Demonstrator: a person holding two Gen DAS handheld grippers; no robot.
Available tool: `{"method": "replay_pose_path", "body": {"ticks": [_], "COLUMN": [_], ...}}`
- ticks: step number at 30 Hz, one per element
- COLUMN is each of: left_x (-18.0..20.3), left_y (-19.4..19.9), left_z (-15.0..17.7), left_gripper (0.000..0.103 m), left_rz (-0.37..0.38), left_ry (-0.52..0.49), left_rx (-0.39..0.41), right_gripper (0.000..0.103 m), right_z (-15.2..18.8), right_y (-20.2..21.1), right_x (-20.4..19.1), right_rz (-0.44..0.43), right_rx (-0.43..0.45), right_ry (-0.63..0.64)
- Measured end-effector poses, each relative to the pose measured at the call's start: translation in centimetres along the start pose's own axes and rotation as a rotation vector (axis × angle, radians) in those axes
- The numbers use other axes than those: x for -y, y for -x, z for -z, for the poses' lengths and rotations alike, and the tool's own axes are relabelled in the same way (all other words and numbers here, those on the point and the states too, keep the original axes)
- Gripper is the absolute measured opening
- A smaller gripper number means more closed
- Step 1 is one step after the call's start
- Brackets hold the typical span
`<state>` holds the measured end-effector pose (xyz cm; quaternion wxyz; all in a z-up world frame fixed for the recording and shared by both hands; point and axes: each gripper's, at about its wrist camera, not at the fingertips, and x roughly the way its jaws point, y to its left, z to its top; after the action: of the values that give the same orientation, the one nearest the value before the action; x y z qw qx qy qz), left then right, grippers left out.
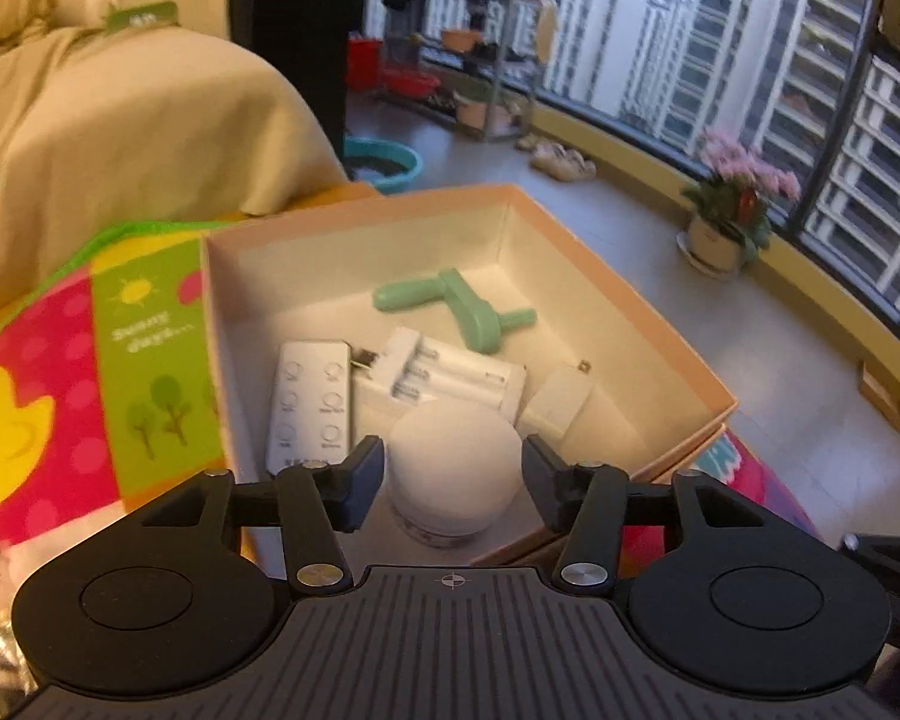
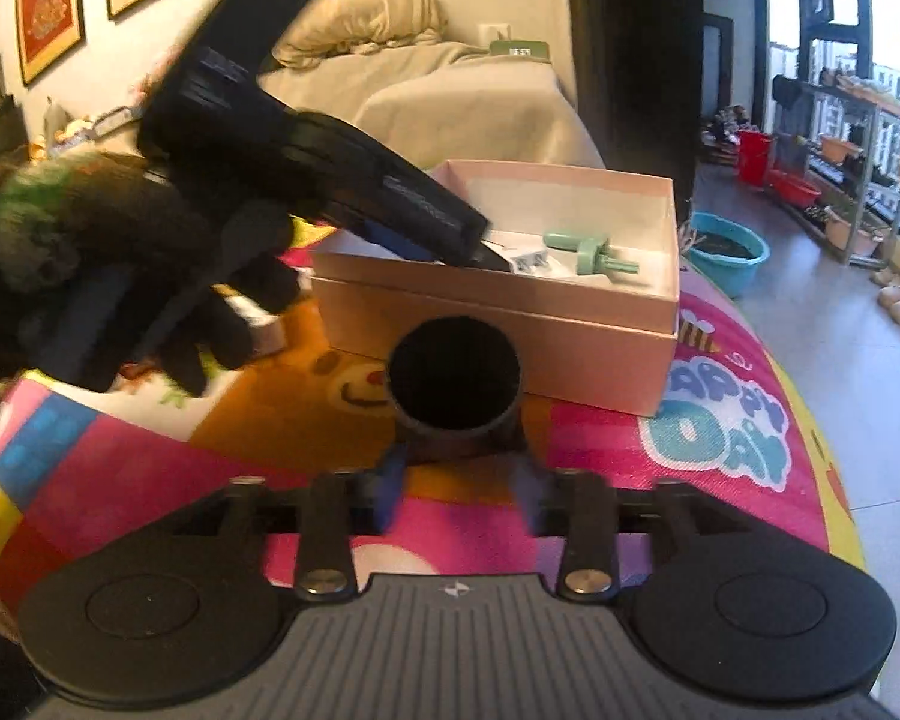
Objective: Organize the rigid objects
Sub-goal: 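Lower the cream jar into the pink box and open the left tool, then carry the black cap into the pink box and open the right tool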
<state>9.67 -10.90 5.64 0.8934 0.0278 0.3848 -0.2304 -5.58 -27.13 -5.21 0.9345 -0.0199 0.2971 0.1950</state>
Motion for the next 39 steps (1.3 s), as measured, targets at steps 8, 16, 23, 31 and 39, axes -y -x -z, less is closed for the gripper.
{"method": "replay_pose_path", "body": {"ticks": [8,16,23,31,39], "left_x": [-3.0,-4.5,-5.3,-5.5,-5.2], "left_y": [7.1,9.9,9.8,10.0,10.0], "left_z": [2.4,7.5,10.2,12.4,13.1], "left_gripper": [0.055,0.055,0.055,0.055,0.055], "left_rz": [0.023,0.001,0.027,0.021,0.025], "left_ry": [0.175,0.204,0.272,0.241,0.222], "left_rx": [0.184,0.144,0.126,0.089,0.069], "right_gripper": [0.049,0.061,0.059,0.048,0.053], "right_z": [-0.6,-0.7,-0.2,-4.7,-13.7], "right_y": [-1.4,-1.8,-3.3,1.0,-1.0], "right_x": [-1.4,-2.4,-2.1,-2.4,-2.7], "right_rz": [0.057,0.088,0.135,-0.025,0.067], "right_rx": [0.059,-0.006,-0.058,-0.021,0.228], "right_ry": [0.087,0.146,0.027,0.010,0.090]}}
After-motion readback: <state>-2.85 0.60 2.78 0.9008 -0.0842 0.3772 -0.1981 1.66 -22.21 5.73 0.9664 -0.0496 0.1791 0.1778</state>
